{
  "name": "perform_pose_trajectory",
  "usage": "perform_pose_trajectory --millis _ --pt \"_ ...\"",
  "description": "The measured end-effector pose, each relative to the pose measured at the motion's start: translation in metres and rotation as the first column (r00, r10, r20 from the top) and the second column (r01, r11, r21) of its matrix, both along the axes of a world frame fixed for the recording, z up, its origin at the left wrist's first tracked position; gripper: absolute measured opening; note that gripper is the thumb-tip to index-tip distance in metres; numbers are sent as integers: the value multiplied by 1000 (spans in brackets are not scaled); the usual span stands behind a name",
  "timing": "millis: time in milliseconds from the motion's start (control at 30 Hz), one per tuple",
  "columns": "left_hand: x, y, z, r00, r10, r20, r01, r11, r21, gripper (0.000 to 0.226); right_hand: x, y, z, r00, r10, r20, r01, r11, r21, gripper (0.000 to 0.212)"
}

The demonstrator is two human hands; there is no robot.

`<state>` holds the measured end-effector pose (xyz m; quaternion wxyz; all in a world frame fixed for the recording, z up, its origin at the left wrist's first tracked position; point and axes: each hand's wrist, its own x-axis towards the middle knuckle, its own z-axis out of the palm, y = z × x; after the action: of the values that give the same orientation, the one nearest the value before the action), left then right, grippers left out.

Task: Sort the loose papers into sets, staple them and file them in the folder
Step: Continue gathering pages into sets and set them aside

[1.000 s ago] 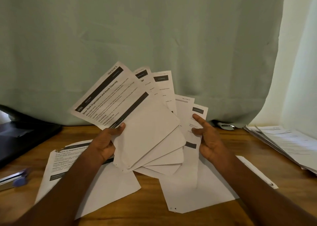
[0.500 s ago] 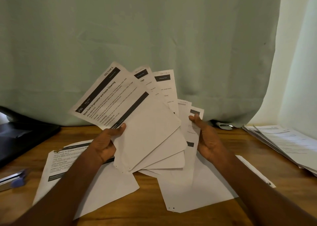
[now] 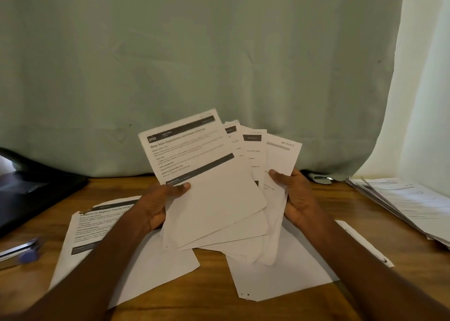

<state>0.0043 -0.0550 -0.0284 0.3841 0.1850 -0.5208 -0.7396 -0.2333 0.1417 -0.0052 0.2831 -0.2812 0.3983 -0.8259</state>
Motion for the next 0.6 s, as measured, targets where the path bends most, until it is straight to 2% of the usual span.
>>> perform_pose_trajectory --millis 100,200,300,467,533,600 --pt "-1 5 0 993 -91 72 97 992 -84 67 4 0 -2 1000 7 -15 -8 1000 -12 43" --pt "-3 8 0 989 -121 84 128 988 -89 67 7 -2 -2 999 -22 -50 22 1000 10 39" --pt "-3 9 1 988 -126 94 136 984 -112 72 12 -2 1 993 -79 -91 84 995 48 50" --pt "-10 14 -1 993 -79 85 94 979 -180 74 18 0 2 982 -130 -135 140 988 69 47" --pt "-13 18 0 998 -9 67 23 975 -223 65 20 0 4 989 -107 -98 113 992 55 46" --pt "-14 18 -1 999 38 38 -29 978 -207 63 19 2 7 999 -42 2 42 999 7 45"
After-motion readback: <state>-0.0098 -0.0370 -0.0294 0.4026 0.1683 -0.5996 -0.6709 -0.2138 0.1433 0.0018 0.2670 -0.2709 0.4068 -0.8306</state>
